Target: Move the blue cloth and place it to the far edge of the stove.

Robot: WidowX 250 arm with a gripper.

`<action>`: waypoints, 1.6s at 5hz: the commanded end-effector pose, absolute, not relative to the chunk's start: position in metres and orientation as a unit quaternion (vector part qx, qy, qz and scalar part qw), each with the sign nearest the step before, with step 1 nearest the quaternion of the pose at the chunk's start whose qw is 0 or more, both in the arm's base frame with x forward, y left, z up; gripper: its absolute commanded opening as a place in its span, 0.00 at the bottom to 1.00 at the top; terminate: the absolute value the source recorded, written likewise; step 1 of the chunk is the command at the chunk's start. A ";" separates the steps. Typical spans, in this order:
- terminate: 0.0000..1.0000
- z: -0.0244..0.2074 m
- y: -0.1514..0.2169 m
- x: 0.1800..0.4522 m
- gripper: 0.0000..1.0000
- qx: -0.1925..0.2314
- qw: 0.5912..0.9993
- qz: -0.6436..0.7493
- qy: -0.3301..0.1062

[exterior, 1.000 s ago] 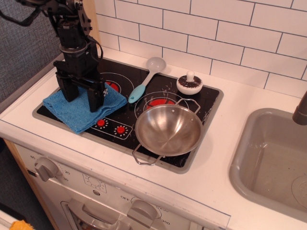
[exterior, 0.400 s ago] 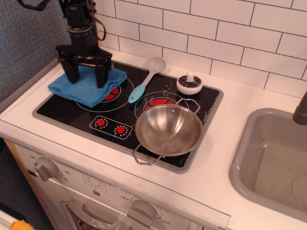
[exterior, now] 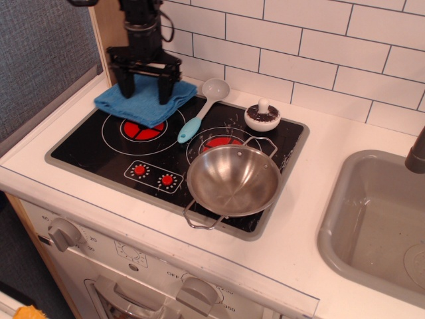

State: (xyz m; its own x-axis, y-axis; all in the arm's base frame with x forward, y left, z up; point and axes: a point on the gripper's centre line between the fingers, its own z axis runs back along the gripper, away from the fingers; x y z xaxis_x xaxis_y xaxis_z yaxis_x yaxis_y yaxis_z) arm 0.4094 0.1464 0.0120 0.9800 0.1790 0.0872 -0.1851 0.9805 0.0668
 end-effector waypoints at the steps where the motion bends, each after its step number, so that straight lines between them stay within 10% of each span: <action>1: 0.00 0.036 0.155 0.427 1.00 0.047 0.991 0.108 -0.066; 4: 0.00 0.112 0.143 0.432 1.00 0.017 0.987 0.092 -0.130; 8: 0.00 0.108 0.138 0.412 1.00 0.024 0.991 0.068 -0.113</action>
